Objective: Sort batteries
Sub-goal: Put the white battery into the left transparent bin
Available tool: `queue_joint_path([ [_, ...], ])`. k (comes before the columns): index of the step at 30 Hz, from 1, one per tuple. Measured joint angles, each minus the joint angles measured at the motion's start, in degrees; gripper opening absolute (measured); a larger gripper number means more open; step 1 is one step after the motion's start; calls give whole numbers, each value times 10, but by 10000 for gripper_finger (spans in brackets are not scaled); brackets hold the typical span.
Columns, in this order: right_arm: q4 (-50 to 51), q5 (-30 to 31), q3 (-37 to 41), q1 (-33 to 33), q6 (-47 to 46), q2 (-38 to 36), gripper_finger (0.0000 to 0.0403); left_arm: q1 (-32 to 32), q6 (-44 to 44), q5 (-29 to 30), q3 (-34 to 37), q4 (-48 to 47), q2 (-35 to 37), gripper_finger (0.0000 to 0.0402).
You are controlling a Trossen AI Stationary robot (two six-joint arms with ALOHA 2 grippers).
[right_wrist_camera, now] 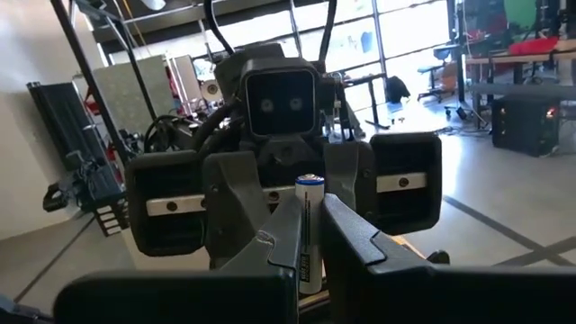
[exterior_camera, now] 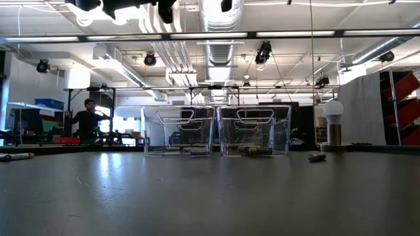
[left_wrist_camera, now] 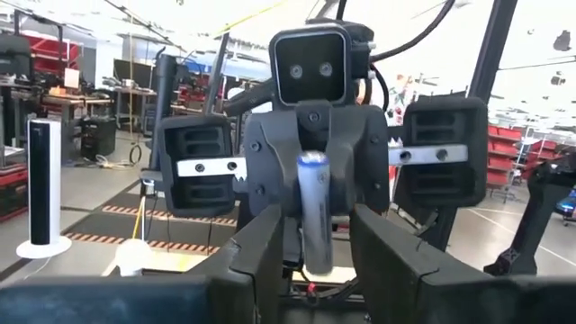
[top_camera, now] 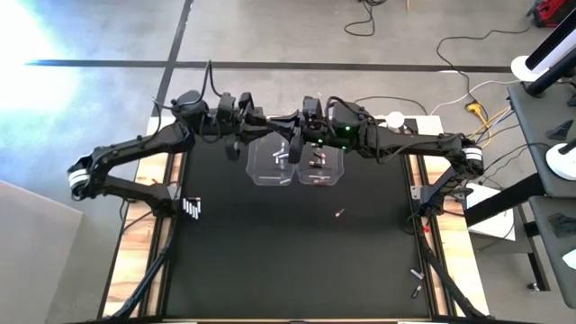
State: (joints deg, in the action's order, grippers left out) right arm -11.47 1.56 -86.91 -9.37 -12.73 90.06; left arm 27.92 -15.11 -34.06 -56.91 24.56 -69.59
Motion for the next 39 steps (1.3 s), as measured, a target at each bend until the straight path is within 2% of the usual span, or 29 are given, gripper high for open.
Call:
queue_joint_path([
  [9, 4, 20, 0, 3, 14, -3, 17, -3, -9, -5, -19, -1, -27, 39],
  [17, 1, 15, 0, 6, 19, -7, 22, -4, -6, -8, -22, -2, -21, 11],
  [22, 6, 16, 0, 9, 18, -7, 61, -4, 0, -9, -22, -15, -20, 11],
  [27, 41, 12, 1, 9, 22, -20, 109, 5, 44, -10, -23, -92, -6, 11],
  [31, 108, 12, 0, 9, 26, -49, 134, 25, 77, -2, -24, -166, -1, 11],
  [34, 198, 14, 0, 10, 11, -70, 144, 38, 134, 67, -34, -264, -7, 11],
  [37, 338, 15, 0, 19, -2, -87, 143, 50, 185, 146, -45, -367, -31, 11],
  [39, 439, 15, 0, 34, -2, -92, 137, 54, 209, 169, -53, -413, -50, 11],
])
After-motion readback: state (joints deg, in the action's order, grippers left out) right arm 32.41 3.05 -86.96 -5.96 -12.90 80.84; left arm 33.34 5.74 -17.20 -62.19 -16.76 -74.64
